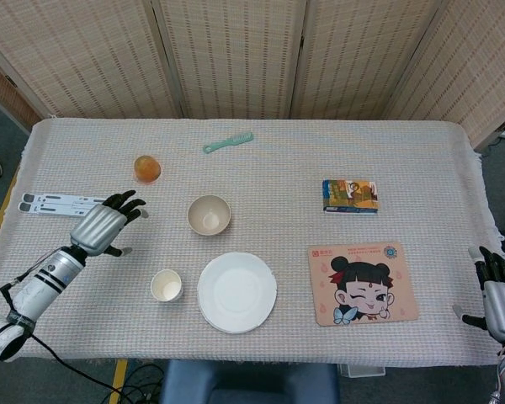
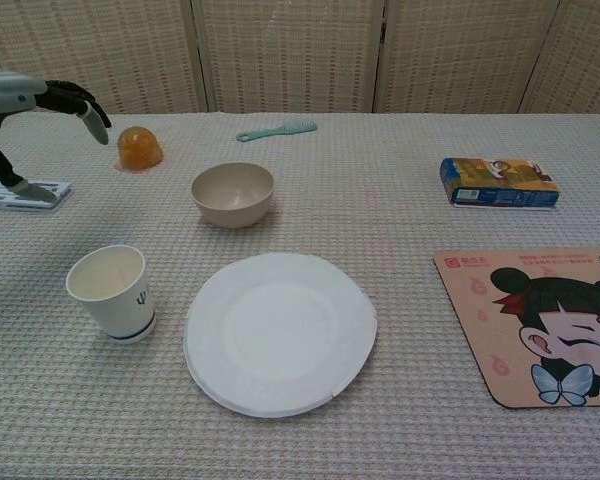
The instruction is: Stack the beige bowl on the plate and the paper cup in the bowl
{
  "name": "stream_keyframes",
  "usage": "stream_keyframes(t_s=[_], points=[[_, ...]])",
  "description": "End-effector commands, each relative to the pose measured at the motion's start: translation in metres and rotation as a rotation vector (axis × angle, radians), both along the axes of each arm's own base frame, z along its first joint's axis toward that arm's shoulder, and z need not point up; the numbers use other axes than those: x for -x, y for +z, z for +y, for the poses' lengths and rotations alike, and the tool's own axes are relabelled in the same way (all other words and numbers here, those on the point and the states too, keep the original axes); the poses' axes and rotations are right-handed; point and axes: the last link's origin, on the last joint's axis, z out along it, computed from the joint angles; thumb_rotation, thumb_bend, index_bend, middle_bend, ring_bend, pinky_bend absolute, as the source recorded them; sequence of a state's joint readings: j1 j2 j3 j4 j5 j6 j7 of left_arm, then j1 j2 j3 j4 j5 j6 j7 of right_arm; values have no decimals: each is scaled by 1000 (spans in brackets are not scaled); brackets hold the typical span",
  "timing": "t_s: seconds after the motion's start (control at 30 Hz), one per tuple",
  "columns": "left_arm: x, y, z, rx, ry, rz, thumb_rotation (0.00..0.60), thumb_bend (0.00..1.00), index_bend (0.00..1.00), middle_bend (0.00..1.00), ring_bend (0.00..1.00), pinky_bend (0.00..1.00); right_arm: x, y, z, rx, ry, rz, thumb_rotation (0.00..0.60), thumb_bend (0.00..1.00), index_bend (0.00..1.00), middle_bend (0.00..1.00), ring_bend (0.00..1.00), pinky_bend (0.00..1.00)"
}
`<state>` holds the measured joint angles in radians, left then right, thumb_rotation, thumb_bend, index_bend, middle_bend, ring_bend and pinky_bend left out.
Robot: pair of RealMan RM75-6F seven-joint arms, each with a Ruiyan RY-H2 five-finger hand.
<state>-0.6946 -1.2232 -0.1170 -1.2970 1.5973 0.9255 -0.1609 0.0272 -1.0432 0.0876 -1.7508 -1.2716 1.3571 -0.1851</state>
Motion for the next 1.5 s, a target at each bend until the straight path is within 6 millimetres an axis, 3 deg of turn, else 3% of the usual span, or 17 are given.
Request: stream_keyframes(t_s=[0.03,0.63,1.1,1.5], points=[[-10,-13,11,20,-16,-11,600,182,325,199,29,172,3,3,-4,0,-7,-7,600,190,0,0,0,0],[-40,-81,44,95,-70,-42,600,182,368,203,28,171,14,10,-10,-11,-35,-49,600,190,0,0,0,0],[-44,-103,61,102,-74,-28,600,182,411,203,27,171,23,17,-13,-4,-71,-69,600,190,0,0,0,0],[-54,-117,64,110,-106,-29,600,193,473,204,27,171,25,20,-13,1,-80,-78,600,190,0,0,0,0]])
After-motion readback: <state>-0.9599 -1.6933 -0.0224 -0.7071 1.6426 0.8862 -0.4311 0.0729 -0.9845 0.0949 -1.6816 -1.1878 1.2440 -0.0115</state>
